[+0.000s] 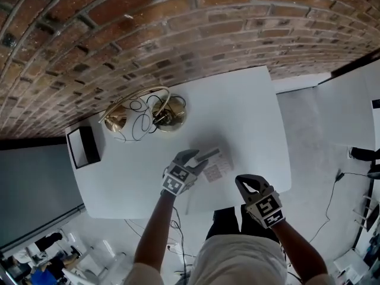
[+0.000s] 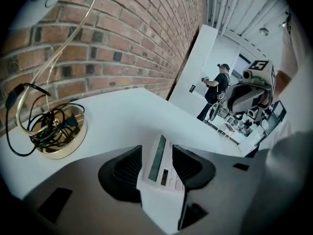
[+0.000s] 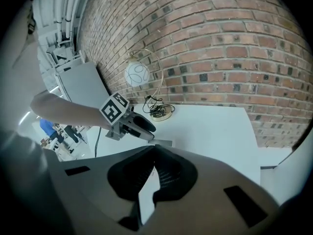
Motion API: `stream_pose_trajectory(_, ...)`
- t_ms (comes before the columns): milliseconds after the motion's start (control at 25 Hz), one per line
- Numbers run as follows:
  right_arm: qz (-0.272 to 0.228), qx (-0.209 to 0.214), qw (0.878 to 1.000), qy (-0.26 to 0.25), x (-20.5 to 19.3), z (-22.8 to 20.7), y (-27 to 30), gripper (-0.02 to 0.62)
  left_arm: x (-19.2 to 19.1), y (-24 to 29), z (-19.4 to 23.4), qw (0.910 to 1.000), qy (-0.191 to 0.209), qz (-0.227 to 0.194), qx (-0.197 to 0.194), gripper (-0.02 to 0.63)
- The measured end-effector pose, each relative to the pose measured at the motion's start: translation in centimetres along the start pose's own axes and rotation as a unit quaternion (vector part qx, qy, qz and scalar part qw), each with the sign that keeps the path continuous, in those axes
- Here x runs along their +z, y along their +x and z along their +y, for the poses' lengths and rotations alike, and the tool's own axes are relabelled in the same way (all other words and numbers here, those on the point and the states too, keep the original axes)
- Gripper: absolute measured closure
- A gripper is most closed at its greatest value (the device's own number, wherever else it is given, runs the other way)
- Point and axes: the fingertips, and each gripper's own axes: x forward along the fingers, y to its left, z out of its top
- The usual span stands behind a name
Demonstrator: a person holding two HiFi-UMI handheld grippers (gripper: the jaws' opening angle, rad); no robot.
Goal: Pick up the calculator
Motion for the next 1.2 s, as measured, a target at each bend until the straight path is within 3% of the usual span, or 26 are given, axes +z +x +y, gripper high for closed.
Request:
stream_pose_trajectory(400, 0.012, 0.016, 0.999, 0.037, -1.8, 0.7, 0.8, 0.583, -3.4, 3.9, 0.0, 0.9903, -0.037, 0.09, -0.1, 0.394)
stream_pose_trajectory(600, 0.011, 0.012, 0.999, 0.048, -1.9, 0.6, 0.7, 0.583, -4.1, 4.4, -0.3, 0.9787, -0.1, 0.101, -0.148, 0.405)
stream_pose_trajectory(760, 0.01, 0.004, 0.999, 0.052, -2.2, 0.4, 0.6, 0.583, -4.3, 4.7, -0.8, 0.9715, -0.121, 0.109, -0.172, 0.441)
stream_pose_trajectory(1000, 0.008, -0.009, 0.999, 0.05, -2.0, 0.4, 0.0, 0.583, -4.6, 4.3, -2.3, 0.9627, -0.149, 0.097, -0.204, 0.477)
stream_pose_trajectory(1200, 0.004, -0.016, 0.999, 0.039, -1.4, 0.6, -1.0, 0.583, -4.0, 2.8, -2.9, 0.9623, -0.189, 0.047, -0.19, 0.497)
